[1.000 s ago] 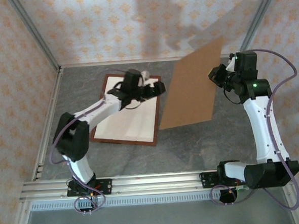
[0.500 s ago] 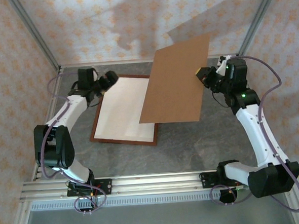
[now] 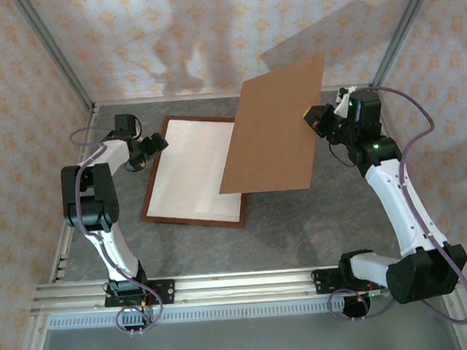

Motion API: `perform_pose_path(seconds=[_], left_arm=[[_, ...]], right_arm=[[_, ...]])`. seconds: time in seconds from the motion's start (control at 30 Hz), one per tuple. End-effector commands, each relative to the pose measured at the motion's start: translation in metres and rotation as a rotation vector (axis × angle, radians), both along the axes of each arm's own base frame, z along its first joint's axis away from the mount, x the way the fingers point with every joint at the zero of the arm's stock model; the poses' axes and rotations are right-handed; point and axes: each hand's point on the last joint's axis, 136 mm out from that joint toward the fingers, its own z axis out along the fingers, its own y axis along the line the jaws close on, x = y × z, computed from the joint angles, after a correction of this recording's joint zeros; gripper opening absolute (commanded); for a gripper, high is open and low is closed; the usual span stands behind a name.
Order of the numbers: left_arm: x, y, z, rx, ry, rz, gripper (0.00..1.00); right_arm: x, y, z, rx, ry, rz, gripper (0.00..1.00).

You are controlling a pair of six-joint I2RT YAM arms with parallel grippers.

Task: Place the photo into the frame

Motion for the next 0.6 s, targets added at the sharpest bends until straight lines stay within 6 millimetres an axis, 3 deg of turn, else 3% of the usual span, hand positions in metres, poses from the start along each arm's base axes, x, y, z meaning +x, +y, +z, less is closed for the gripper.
perform_pose_path(seconds=[0.0, 0.07, 0.3, 0.47, 0.57], left_arm=[[0.005, -0.004, 0.005, -0.003, -0.009, -0.025, 0.91], [0.003, -0.006, -0.008, -0.011, 0.020, -0.026, 0.91], [0.001, -0.035, -0.022, -0.072, 0.032, -0.081, 0.90], [-0.004, -0.054, -0.024, -0.098, 0.032, -0.108, 0.89], [-0.011, -0.079, -0.021, -0.142, 0.007, -0.149, 0.88]], right_arm=[[0.006, 0.001, 0.028, -0.006, -0.106, 0.006, 0.00], [0.005, 0.000, 0.027, -0.014, -0.105, 0.006, 0.00], [0.005, -0.002, 0.026, -0.037, -0.102, -0.004, 0.00], [0.002, -0.007, 0.027, -0.081, -0.096, -0.009, 0.00], [-0.001, -0.014, 0.028, -0.127, -0.092, -0.028, 0.00]])
